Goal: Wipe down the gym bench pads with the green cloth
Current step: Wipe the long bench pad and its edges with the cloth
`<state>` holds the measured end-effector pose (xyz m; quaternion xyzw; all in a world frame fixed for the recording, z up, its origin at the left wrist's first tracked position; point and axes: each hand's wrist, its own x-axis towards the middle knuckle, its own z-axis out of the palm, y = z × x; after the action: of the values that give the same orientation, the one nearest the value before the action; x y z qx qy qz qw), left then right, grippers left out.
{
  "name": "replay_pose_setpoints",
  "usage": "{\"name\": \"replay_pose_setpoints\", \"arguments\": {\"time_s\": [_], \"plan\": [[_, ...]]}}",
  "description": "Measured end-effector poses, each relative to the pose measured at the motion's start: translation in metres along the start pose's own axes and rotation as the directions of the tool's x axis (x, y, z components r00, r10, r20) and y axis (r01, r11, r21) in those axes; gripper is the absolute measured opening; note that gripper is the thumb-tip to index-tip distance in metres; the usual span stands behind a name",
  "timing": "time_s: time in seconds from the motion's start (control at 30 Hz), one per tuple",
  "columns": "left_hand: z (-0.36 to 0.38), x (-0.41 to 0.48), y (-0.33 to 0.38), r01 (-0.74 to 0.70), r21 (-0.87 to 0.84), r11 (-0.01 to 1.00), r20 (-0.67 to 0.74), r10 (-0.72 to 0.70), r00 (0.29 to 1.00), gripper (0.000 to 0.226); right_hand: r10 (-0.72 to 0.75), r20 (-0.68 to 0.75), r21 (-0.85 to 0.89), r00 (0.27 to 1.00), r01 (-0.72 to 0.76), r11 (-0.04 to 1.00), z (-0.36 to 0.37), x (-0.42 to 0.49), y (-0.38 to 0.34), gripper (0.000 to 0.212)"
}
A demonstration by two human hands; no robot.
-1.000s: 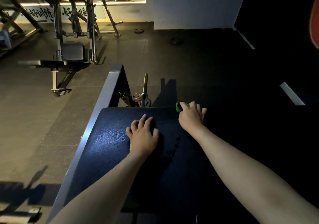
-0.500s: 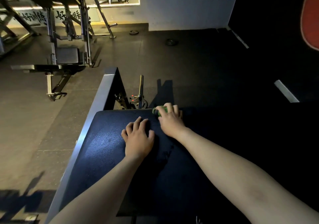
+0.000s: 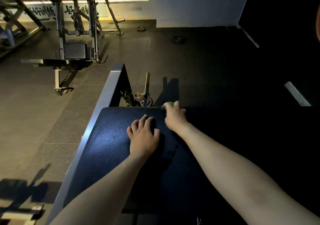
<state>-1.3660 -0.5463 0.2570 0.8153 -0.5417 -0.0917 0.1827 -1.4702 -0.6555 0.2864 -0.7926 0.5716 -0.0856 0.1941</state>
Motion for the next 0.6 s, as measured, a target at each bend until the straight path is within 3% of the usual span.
{"name": "replay_pose_setpoints", "arguments": {"time_s": [0.1, 0.23, 0.3, 0.47, 0.6], "plan": [[0.001, 0.001, 0.0, -0.001, 0.018, 1.0, 0.005, 0.001, 1.0, 0.056, -0.167, 0.05, 0.031, 0.985, 0.166, 0.986, 0.008, -0.005, -0.02, 0.042], [-0.001, 0.0, -0.001, -0.002, -0.009, 1.0, -0.017, 0.002, 1.0, 0.061, -0.257, 0.038, -0.023, 0.966, 0.258, 0.966, 0.008, -0.012, -0.006, 0.042], [-0.002, -0.001, -0.002, -0.009, -0.03, 1.0, -0.026, 0.008, 1.0, 0.059, -0.214, -0.015, -0.093, 0.977, 0.212, 0.973, 0.001, -0.012, 0.021, 0.047], [-0.002, -0.002, -0.004, -0.024, -0.046, 0.999, -0.021, 0.023, 1.0, 0.045, 0.096, -0.159, -0.163, 0.983, -0.122, 0.979, -0.023, -0.012, 0.085, 0.044], [0.0, -0.001, -0.001, -0.01, -0.026, 1.0, -0.022, 0.01, 1.0, 0.044, 0.138, -0.162, -0.089, 0.977, -0.154, 0.984, -0.02, -0.017, 0.06, 0.04]]}}
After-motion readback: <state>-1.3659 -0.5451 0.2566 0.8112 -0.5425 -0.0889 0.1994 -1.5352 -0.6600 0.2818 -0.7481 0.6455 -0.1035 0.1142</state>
